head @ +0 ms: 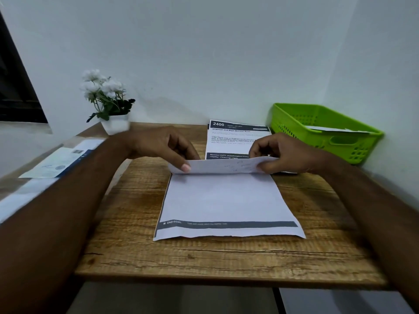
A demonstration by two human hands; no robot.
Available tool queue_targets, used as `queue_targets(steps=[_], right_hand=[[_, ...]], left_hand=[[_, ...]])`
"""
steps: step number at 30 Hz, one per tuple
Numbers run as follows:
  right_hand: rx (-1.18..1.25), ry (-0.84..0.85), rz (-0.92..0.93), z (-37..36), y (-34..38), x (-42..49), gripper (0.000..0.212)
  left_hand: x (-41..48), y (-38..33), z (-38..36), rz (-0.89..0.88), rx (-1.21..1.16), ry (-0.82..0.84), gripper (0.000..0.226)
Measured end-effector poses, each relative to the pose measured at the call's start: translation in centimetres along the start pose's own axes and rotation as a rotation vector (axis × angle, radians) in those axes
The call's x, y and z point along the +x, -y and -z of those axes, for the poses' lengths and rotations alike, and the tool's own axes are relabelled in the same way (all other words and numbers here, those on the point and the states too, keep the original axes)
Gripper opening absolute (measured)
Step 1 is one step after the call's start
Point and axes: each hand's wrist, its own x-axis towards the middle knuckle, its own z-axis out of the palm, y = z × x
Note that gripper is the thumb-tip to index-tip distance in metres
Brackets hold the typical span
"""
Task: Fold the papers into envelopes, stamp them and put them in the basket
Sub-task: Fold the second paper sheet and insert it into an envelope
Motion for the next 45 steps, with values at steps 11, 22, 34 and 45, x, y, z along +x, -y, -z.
queue_targets(steps=[11,22,34,45], right_hand=[[-0.155,0.209,-0.011,-0.2,0.9,-0.2,0.021],[-0.153,0.195,-0.11,-0.9,1.9,-0.2,0.035],[-0.306,0.108,-0.061,-1.3,1.8,0.2,0.061],[-0.236,-0.108,0.035,-0.4,2.2,-0.2,0.032]], left_hand=[[0.5,0.1,-0.6,0.031,0.132,0.115,0.043],[2.0,-0.2,-1.6,0.156,0.398,0.077,0.056],[1.9,-0.5,-1.8,0.167,0.424,0.047,0.049],[0.7,-1.7,-1.1,0.007,0.287,-0.129,0.034]])
